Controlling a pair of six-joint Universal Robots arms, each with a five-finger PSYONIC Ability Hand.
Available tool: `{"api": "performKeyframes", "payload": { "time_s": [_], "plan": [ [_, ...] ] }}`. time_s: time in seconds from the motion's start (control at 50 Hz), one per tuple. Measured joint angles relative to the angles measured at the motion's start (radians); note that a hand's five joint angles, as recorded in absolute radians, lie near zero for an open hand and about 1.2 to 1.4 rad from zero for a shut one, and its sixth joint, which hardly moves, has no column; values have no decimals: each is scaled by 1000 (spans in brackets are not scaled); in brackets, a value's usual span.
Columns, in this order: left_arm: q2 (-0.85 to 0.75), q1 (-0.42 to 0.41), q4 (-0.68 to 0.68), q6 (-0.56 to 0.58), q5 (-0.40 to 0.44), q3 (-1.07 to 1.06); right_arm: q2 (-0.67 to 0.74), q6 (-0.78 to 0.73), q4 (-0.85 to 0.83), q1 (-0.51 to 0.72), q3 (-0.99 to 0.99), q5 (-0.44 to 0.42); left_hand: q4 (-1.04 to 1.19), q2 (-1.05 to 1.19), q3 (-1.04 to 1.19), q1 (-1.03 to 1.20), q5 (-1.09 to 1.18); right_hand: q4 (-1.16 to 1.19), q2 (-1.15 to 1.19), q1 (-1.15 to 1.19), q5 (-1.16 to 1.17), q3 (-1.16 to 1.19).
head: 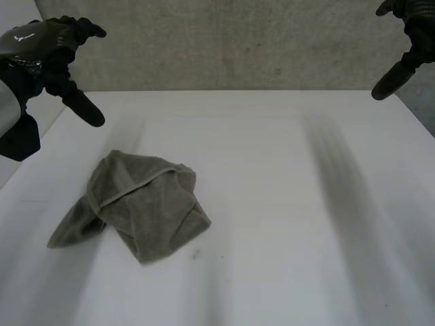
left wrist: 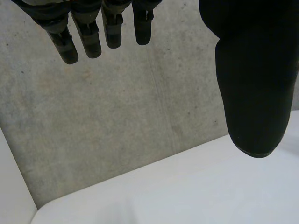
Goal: Fold the towel.
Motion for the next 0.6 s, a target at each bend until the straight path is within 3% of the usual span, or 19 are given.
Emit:
{"api": "performKeyframes", "payload": {
  "time_s": [0.2,0.44,0.54,0.6],
  "plan": [
    [-105,-2,57,21,5,9,14,-56,-5,3,12,-14,16,16,14,11,0,0,0,0,0,0],
    [-444,-20,59,234,-9,99,64,-148,-6,12,37,-18,48,48,46,44,18,0,0,0,0,0],
    [-574,-24,87,262,-26,138,98,-161,-10,11,38,-27,147,147,145,148,123,0,0,0,0,0],
    [-618,-24,116,264,-37,147,136,-171,-9,10,38,-52,378,378,376,376,355,0,0,0,0,0]
  ]
}}
